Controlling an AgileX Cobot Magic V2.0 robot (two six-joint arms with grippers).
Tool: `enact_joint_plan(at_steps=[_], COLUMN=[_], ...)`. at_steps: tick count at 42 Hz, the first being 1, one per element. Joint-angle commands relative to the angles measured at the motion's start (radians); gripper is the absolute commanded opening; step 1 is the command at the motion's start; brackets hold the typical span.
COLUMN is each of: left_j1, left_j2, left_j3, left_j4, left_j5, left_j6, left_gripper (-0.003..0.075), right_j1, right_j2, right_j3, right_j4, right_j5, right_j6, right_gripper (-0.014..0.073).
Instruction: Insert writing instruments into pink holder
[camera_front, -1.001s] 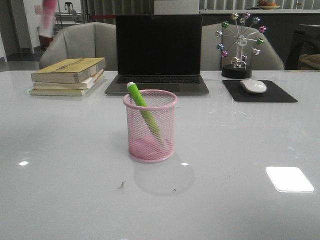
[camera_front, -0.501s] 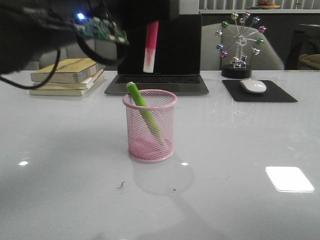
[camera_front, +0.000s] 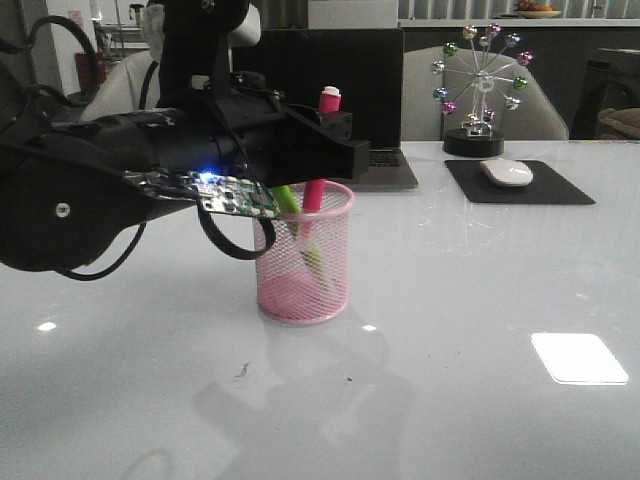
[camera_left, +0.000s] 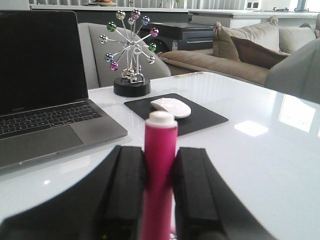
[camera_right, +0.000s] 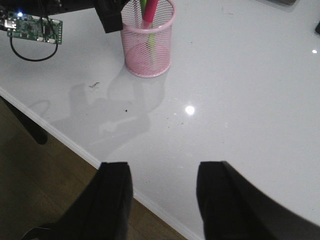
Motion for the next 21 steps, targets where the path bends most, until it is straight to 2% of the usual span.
enact_joint_plan(at_steps=[1, 5, 12, 17, 21], left_j1=[-0.007, -0.007, -0.007, -0.007, -0.005], left_j2=[-0.05, -0.056, -0.138, -0.274, -0.403], left_j3=[-0.028, -0.028, -0.028, -0.028, -0.028], left_j4=[-0.007, -0.007, 0.021, 0.05, 0.043], left_j5=[-0.084, -0.078, 0.01, 0.205, 0.438], left_j6=[-0.011, -0.011, -0.011, -0.009, 0.005], left_gripper=[0.0301, 0.04, 0.0426, 0.0426, 0.0426], right_j1=[-0.001, -0.001, -0.001, -0.001, -0.001], right_j2=[0.001, 0.001, 0.001, 0.001, 0.001], right_j3=[-0.028, -0.028, -0.028, -0.028, -0.028], right_j4=[0.0, 0.0, 0.0, 0.0, 0.0], right_j5=[-0.071, -0.071, -0.071, -0.071, -0.071], right_j6=[-0.007, -0.007, -0.007, -0.007, -0.007], right_gripper=[0.0426, 0.0426, 0.0426, 0.0426, 0.0426])
